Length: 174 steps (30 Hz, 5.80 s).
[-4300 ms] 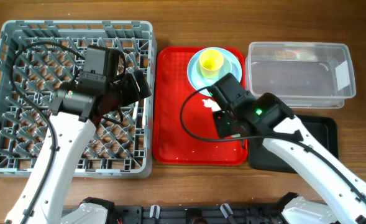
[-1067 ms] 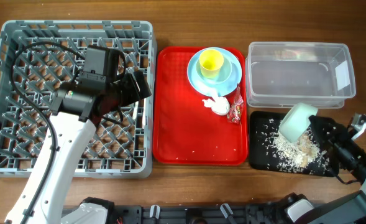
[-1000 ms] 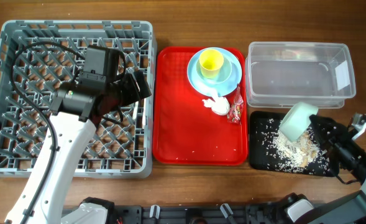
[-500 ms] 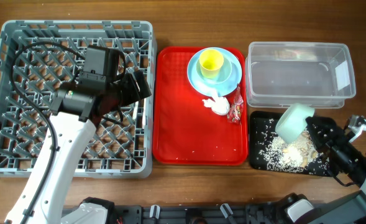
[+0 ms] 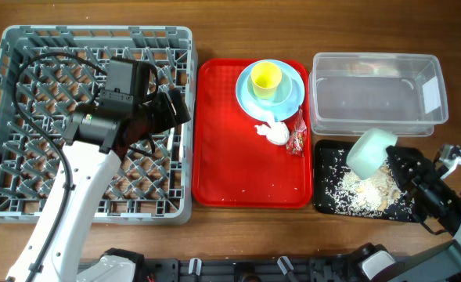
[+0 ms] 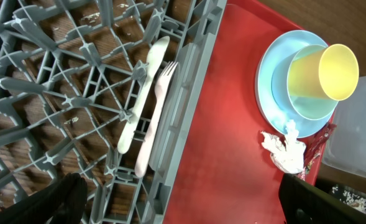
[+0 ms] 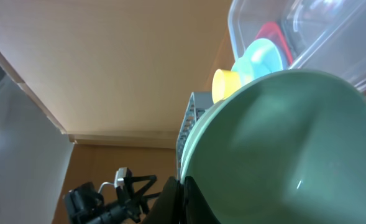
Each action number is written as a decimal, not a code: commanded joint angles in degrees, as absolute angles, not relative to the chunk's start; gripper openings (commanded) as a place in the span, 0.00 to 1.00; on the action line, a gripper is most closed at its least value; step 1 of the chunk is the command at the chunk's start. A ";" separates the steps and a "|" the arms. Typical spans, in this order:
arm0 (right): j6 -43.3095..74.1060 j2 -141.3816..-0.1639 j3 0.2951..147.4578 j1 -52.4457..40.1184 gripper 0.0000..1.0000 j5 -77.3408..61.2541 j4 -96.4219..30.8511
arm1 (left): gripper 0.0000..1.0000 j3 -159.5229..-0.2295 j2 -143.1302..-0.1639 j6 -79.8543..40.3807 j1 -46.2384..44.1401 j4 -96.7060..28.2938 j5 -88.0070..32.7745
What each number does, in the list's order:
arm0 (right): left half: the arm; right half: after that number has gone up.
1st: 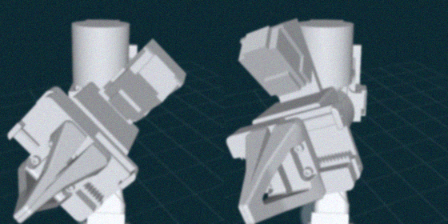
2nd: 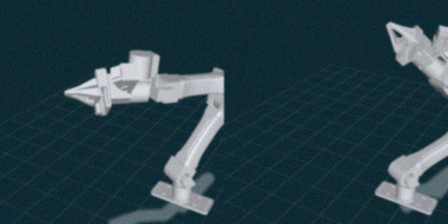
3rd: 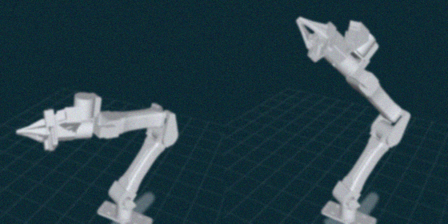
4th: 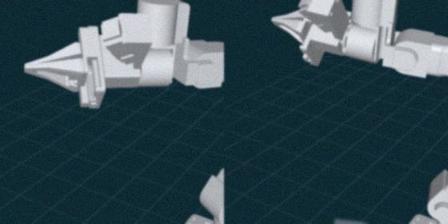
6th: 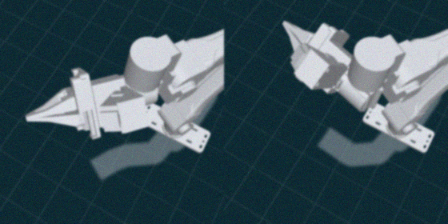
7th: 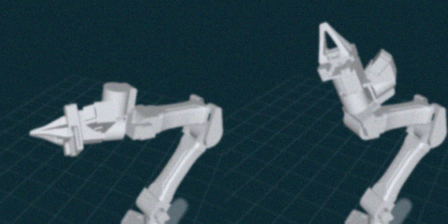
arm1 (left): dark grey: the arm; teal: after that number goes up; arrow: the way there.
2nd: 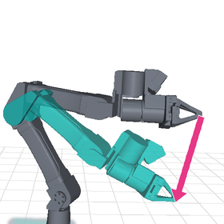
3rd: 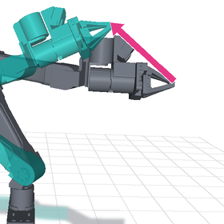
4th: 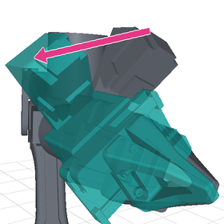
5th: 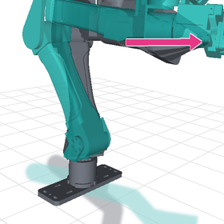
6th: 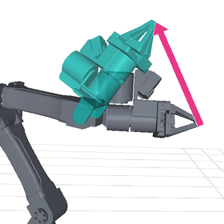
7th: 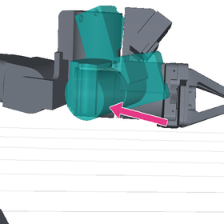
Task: Sort waste into correct bins and load items into the dishwasher rack
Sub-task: 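Tilt the green bowl with the right gripper to dump rice onto black tray, then carry the empty green bowl with the right gripper onto the red tray, then reach the right gripper to the tissue and red wrapper beside the plate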
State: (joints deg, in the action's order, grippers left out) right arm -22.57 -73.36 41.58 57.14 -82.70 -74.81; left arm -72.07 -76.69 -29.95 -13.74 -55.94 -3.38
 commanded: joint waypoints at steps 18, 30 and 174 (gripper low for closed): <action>-16.34 -72.55 41.60 47.40 0.04 -88.62 -71.57 | 1.00 -72.44 -76.27 -30.70 -13.50 -55.81 -4.03; -14.28 -69.14 43.07 45.69 0.04 -73.30 -66.96 | 1.00 -72.44 -76.27 -30.70 -13.50 -55.81 -4.03; 44.84 -100.47 57.80 -27.66 0.04 23.62 -31.29 | 1.00 -72.44 -76.27 -30.70 -13.50 -55.81 -4.03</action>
